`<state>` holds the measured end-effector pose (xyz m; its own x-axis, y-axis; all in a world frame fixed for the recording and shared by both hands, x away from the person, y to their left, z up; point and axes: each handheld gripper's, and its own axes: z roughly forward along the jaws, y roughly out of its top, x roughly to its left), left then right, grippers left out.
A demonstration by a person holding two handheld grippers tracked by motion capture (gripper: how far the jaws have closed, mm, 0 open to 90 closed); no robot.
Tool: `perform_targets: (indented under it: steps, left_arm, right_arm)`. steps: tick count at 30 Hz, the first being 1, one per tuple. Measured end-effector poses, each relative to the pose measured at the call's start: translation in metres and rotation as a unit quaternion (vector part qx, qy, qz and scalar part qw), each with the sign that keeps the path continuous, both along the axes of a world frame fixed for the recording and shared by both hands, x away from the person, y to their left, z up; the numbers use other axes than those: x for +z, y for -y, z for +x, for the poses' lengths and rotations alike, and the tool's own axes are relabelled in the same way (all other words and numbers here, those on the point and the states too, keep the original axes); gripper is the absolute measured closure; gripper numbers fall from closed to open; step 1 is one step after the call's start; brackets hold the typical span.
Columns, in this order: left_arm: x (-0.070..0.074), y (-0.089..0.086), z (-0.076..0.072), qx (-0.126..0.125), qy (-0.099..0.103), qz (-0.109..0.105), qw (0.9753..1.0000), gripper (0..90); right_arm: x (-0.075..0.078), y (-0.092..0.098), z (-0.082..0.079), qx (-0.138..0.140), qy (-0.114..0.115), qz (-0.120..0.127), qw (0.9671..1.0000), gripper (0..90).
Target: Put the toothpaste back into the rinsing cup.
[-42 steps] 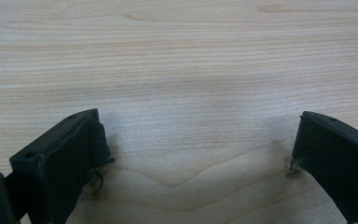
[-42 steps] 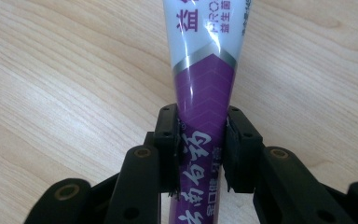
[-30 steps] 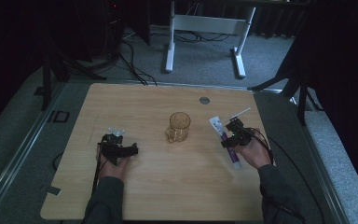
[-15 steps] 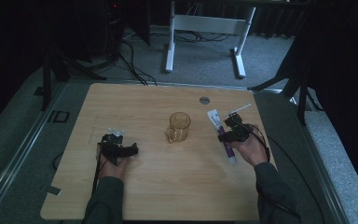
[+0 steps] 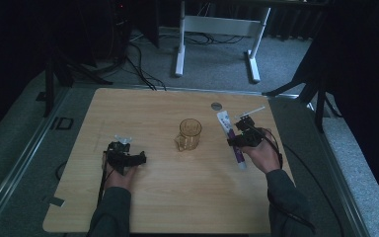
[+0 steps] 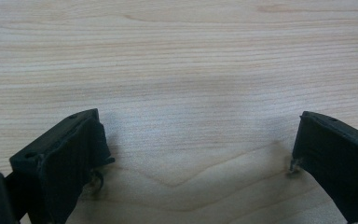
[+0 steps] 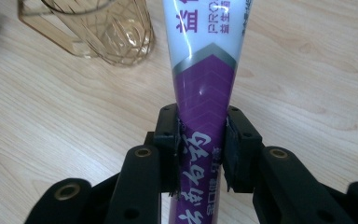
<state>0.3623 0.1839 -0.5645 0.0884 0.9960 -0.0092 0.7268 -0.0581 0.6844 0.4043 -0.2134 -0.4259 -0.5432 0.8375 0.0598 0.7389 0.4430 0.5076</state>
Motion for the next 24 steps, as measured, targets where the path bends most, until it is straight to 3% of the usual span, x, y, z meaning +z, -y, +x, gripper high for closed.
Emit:
perform_targets:
  steps: [24]
  left_arm:
    - [0.0,0.0,0.0,-0.001,0.0,0.001,1.0,1.4]
  right_arm:
    - [0.022,-0.005,0.003,-0.005,0.026,0.034,0.9991,70.7]
